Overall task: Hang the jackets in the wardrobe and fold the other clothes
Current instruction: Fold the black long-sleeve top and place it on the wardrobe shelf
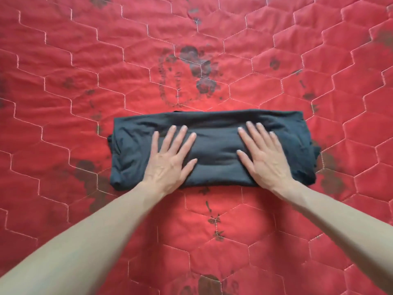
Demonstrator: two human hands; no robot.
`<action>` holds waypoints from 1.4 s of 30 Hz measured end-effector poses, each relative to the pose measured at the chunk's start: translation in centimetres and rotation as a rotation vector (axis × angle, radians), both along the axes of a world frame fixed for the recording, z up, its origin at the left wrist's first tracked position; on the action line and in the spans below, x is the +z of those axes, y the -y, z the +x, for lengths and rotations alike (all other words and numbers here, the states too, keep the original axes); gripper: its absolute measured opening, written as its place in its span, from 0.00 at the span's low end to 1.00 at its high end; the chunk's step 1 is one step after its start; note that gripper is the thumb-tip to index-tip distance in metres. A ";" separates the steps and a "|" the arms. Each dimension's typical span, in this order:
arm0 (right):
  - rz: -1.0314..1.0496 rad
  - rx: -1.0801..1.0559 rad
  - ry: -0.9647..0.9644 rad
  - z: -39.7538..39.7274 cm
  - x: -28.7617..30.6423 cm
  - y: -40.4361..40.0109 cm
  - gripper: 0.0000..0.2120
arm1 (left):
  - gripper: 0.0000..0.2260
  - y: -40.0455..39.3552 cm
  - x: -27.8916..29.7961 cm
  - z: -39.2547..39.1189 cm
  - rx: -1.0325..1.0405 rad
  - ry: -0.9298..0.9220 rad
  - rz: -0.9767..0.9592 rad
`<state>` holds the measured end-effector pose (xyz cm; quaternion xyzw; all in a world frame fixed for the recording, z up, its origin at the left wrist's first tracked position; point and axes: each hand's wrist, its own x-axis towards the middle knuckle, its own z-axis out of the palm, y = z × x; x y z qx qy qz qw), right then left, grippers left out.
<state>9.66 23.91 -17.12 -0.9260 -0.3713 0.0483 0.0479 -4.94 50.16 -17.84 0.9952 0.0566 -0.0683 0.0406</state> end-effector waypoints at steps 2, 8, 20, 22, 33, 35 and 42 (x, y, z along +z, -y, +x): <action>0.008 -0.070 0.016 1.4 -0.7 1.4 0.31 | 0.33 -2.0 -1.0 -0.2 0.085 0.001 0.048; 0.031 -0.363 0.061 1.8 -1.3 3.8 0.30 | 0.35 -7.3 -2.0 -3.4 0.284 0.022 0.033; 0.086 -0.523 -0.016 2.1 -0.6 3.9 0.32 | 0.33 -7.7 -1.8 -4.1 0.287 0.104 -0.067; 0.082 -0.463 -0.037 2.2 -0.4 4.9 0.32 | 0.34 -7.2 -1.4 -3.6 0.284 0.047 -0.006; 0.234 -0.898 -0.107 0.3 0.2 6.4 0.37 | 0.28 7.2 -1.1 -1.8 -0.127 0.104 -0.117; 0.296 -0.896 -0.074 -0.1 0.6 6.6 0.32 | 0.28 9.1 -0.9 -0.6 -0.065 0.034 -0.120; 0.688 -1.236 -0.863 2.1 4.8 7.0 0.27 | 0.30 9.3 0.5 -0.3 -0.062 -0.167 -0.129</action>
